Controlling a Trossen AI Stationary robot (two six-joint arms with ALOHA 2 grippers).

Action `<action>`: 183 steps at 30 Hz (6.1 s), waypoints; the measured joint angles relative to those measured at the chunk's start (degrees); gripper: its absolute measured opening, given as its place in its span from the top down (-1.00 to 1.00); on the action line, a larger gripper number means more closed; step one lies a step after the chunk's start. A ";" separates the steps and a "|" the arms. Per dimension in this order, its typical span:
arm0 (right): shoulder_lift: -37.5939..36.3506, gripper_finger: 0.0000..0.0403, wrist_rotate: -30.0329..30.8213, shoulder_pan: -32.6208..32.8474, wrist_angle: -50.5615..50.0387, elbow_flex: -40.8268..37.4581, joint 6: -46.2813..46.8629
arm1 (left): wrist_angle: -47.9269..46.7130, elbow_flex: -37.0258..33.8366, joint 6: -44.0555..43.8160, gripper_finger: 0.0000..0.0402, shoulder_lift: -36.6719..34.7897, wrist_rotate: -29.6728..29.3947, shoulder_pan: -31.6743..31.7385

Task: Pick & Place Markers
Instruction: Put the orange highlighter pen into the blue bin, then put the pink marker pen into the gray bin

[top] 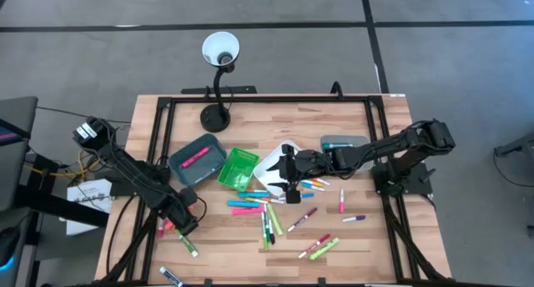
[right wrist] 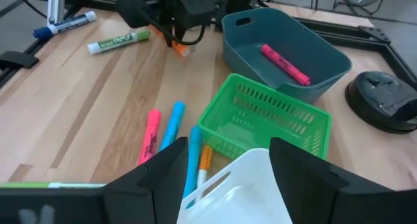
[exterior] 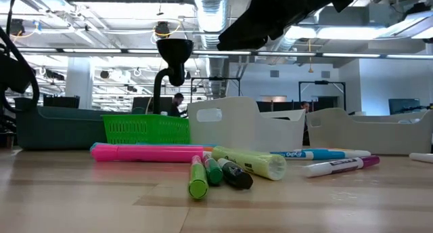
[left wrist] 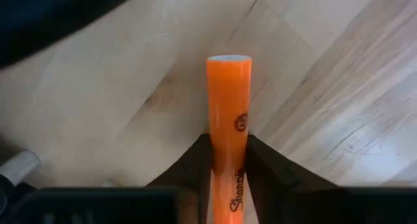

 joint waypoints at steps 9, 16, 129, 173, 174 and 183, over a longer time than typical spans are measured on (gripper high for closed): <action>0.00 -0.02 0.01 0.02 -0.74 0.00 1.60 | 0.90 5.91 1.08 0.70 -4.77 -15.70 0.72; 0.00 -0.02 0.01 0.02 -0.51 0.00 1.51 | -1.03 10.34 17.70 0.66 -9.39 -33.28 6.99; -0.13 -0.02 0.12 -0.39 -1.50 -0.04 0.26 | -3.00 11.71 -22.32 0.70 1.22 -9.18 -0.69; 10.62 0.20 -11.73 1.11 24.97 -0.26 -0.11 | 56.78 12.78 71.12 0.65 1.15 -31.22 19.21; 10.62 0.23 -11.64 1.03 24.97 -0.26 0.11 | 57.12 12.64 71.10 0.65 1.15 -31.17 19.41; 10.58 0.75 -11.55 0.13 24.84 -0.26 3.33 | 58.69 11.98 71.18 0.61 1.15 -30.99 20.19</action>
